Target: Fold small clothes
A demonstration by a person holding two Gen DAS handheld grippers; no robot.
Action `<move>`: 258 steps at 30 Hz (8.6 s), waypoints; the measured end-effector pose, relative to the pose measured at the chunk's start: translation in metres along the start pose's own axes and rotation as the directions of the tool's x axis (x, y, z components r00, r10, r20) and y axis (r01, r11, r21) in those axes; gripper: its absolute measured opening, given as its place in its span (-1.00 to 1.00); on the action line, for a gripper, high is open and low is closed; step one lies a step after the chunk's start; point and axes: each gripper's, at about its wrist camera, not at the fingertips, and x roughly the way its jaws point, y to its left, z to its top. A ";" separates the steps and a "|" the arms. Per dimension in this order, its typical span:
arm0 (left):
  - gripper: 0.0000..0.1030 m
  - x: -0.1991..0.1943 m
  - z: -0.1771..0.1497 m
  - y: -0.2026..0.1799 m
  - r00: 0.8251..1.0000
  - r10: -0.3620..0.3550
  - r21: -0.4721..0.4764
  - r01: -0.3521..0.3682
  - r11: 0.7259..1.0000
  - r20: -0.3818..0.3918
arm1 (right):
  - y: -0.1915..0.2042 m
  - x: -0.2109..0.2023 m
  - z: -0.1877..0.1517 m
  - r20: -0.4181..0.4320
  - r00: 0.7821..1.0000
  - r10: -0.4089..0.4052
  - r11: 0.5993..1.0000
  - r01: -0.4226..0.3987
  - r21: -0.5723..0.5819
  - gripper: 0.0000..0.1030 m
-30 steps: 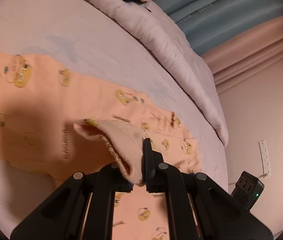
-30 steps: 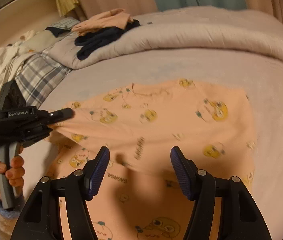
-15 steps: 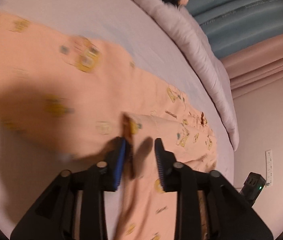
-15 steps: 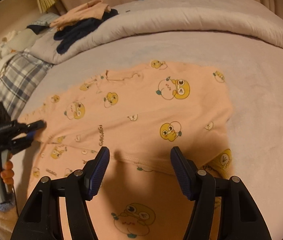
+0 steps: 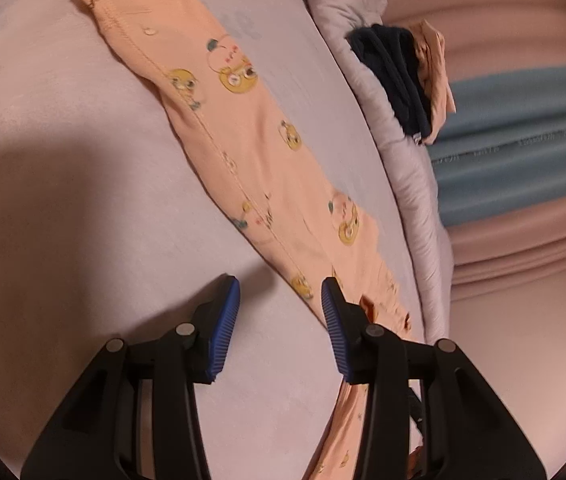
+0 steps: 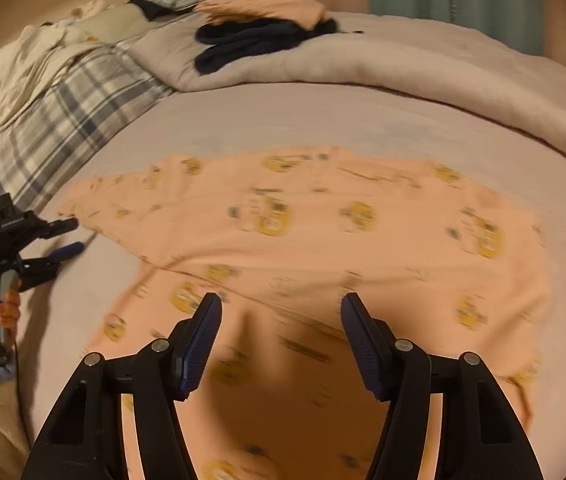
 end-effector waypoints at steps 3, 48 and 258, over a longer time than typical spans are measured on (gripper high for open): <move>-0.19 0.000 0.005 0.002 1.000 -0.014 -0.028 0.015 1.000 0.017 | 0.014 0.007 0.003 -0.015 0.999 0.039 0.999 -0.039 0.001 0.23; -0.29 -0.036 0.075 0.047 0.962 0.063 -0.241 0.003 0.971 0.266 | 0.051 0.018 -0.005 -0.055 0.996 0.067 0.996 -0.070 -0.060 0.23; -0.90 -0.048 -0.221 -0.006 0.878 -0.034 0.208 0.151 0.966 -0.478 | -0.068 -0.151 -0.219 -0.143 0.967 0.211 0.885 -0.127 0.449 -0.57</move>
